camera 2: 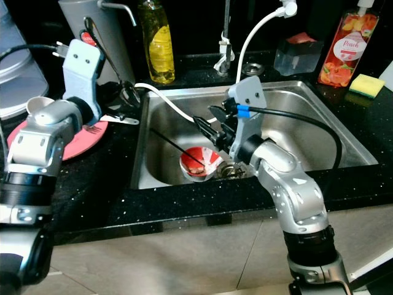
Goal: Kitchen organization
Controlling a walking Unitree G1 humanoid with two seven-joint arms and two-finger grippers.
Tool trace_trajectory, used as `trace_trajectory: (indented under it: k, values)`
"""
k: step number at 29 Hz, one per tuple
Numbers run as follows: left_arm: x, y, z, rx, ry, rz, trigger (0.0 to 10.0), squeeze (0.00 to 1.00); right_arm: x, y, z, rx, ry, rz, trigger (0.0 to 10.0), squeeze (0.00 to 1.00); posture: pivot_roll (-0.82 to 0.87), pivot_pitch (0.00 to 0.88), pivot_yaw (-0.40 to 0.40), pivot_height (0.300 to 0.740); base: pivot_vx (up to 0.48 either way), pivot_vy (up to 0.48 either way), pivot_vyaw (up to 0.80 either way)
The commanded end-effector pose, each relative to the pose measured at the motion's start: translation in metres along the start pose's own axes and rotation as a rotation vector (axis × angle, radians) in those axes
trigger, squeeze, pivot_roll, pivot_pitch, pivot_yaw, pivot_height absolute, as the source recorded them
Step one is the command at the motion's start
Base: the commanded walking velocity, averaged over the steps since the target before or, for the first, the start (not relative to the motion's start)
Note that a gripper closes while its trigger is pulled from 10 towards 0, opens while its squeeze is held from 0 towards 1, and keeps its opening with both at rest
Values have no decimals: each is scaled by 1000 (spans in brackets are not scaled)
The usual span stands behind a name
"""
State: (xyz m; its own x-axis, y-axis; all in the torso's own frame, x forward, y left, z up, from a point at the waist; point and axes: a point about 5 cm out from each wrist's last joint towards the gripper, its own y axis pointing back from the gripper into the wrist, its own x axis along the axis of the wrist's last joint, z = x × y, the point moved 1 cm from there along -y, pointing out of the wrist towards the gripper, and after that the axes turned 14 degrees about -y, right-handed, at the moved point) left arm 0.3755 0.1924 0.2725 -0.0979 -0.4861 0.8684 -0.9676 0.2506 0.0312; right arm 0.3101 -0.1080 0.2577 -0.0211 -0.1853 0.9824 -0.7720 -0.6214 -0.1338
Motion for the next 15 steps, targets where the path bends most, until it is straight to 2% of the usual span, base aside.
trace_trajectory:
  k: [1, 7, 10, 11, 13, 15]
  values:
    - [-1, 0, 5, -11, -3, -2, 10000, 8, 0, 0, 2, -11, -4, 5, 10000, 0, 31, 14, 33, 740, 0, 0, 0]
    - [-1, -3, 15, -61, 7, 2, 10000, 0, 0, 1, 4, -25, -4, 7, 10000, 0, 28, 12, 42, 740, 0, 0, 0]
    - [8, -6, 50, -274, 116, 41, 10000, 0, 1, 1, 6, -51, -4, 20, 10000, 0, 22, 11, 51, 740, 0, 0, 0]
    - [8, -7, 61, -345, 144, 26, 10000, 0, 1, 1, 7, -55, -4, 23, 10000, 0, 19, 9, 56, 740, 0, 0, 0]
    - [3, -5, 87, -488, 125, -18, 10000, 0, 2, 2, 8, -64, -2, 27, 10000, 0, 15, 8, 60, 740, 0, 0, 0]
    - [1, -3, 94, -540, 111, -21, 10000, 0, 2, 3, 8, -67, -1, 28, 10000, 0, 14, 5, 67, 740, 0, 0, 0]
